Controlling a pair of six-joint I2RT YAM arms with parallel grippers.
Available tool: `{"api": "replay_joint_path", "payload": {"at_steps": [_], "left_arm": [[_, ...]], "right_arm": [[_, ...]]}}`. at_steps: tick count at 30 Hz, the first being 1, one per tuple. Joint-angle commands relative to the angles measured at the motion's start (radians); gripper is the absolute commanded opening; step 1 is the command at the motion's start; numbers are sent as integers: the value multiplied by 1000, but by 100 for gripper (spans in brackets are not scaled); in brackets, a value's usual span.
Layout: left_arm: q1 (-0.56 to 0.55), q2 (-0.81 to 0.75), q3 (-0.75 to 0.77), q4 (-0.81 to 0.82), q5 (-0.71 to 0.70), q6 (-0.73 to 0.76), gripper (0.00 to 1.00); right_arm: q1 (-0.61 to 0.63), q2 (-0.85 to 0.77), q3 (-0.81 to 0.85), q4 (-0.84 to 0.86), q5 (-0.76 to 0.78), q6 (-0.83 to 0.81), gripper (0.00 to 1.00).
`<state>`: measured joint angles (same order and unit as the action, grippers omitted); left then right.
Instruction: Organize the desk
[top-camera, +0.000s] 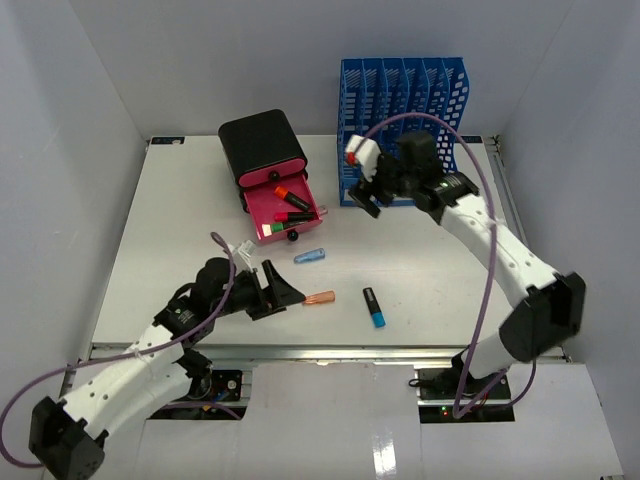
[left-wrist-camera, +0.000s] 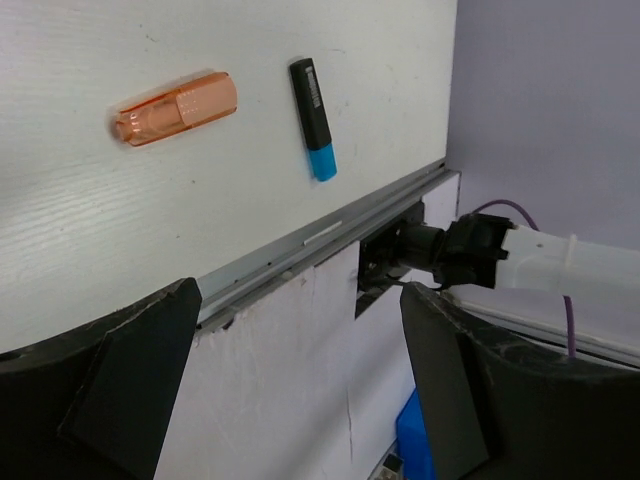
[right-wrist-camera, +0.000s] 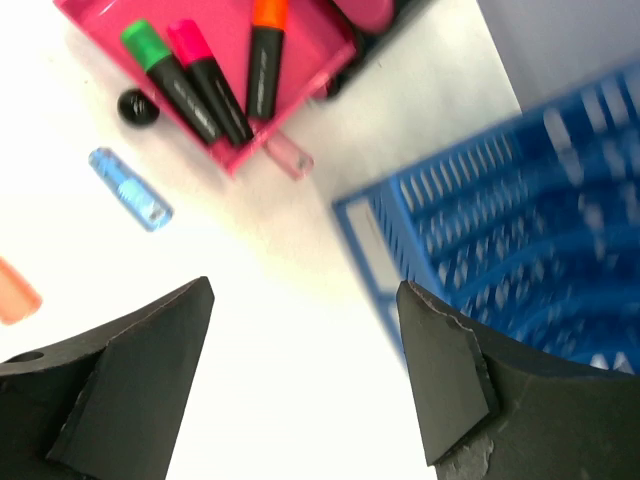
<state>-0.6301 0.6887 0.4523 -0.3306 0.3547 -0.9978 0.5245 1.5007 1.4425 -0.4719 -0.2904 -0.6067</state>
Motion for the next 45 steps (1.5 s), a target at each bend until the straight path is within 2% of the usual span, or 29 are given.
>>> {"api": "replay_joint_path", "payload": {"at_steps": [1,4,10,16,23,26,34,40,45], "left_arm": [[-226,203,147,92,-220,-45,92],[-344,352,232,89,-340,-90,92],[-403,572,371,23,-445,-173,86],[-429,790,562,-120,-511,-187,81],[-476,1100,953,-446,-599,-238,76],[-494,1199,1064,-508,-612,-244,76],[-525,1387,1214,-582,-581,-280,74],[-528,1462,1268,-595,-568,-282,59],[-529,1506,1307,-610,-572,-266,50]], "right_arm": [[-115,-200,-265,-24,-302,79,80],[-242,-299,-391,30,-343,95,81],[-400,-383,-551,47,-437,116,80],[-464,-450,-596,51,-427,108,82],[-511,-462,-599,42,-443,108,82],[-513,-464,-600,41,-444,108,82],[-516,-452,-598,39,-443,108,83],[-556,-450,-598,38,-448,111,83],[-566,-447,-599,37,-456,113,83]]}}
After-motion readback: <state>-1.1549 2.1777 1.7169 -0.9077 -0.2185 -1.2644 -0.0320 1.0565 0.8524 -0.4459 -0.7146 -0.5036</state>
